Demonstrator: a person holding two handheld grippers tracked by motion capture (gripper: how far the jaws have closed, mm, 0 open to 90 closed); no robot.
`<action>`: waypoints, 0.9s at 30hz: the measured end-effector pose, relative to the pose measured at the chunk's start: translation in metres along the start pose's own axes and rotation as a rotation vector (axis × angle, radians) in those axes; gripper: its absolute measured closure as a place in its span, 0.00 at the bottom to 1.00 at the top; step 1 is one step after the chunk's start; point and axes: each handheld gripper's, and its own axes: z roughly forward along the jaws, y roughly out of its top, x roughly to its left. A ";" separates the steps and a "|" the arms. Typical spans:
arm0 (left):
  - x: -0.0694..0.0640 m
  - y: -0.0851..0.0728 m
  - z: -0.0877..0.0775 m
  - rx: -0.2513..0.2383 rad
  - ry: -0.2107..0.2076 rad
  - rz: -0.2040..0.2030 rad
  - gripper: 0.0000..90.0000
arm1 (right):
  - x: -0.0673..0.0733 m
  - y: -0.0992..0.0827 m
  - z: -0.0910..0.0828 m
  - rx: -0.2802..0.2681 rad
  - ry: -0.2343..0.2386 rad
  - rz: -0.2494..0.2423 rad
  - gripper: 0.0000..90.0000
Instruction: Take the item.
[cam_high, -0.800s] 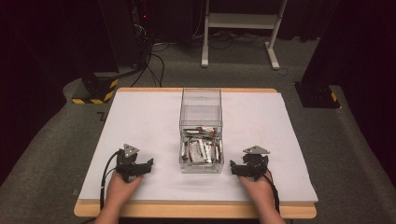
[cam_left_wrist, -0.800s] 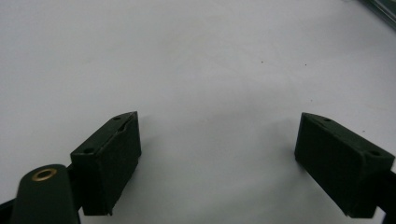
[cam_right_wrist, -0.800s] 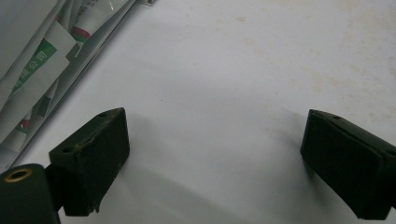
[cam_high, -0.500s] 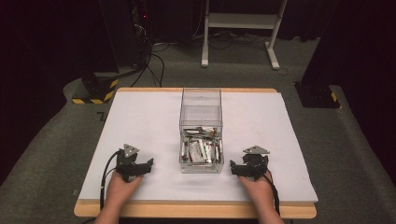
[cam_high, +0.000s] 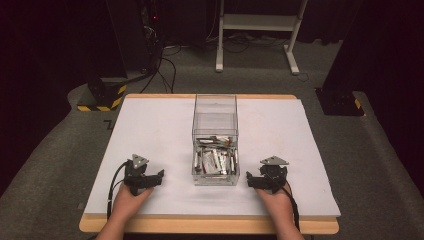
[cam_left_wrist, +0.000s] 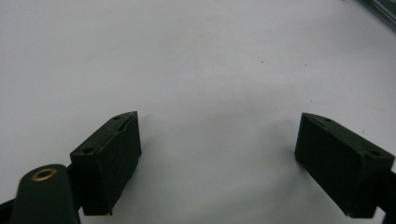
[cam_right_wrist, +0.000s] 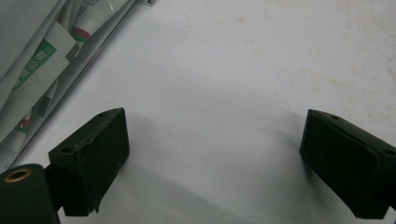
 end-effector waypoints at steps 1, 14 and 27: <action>0.000 0.000 0.000 0.000 0.000 0.000 0.16 | 0.000 0.000 0.000 0.000 0.000 0.000 0.09; 0.000 0.000 0.000 0.000 0.001 -0.001 0.16 | -0.003 0.000 -0.007 -0.027 0.014 0.005 0.15; 0.000 0.000 0.000 0.003 0.000 0.003 0.16 | 0.001 0.001 -0.018 -0.088 0.077 -0.036 0.16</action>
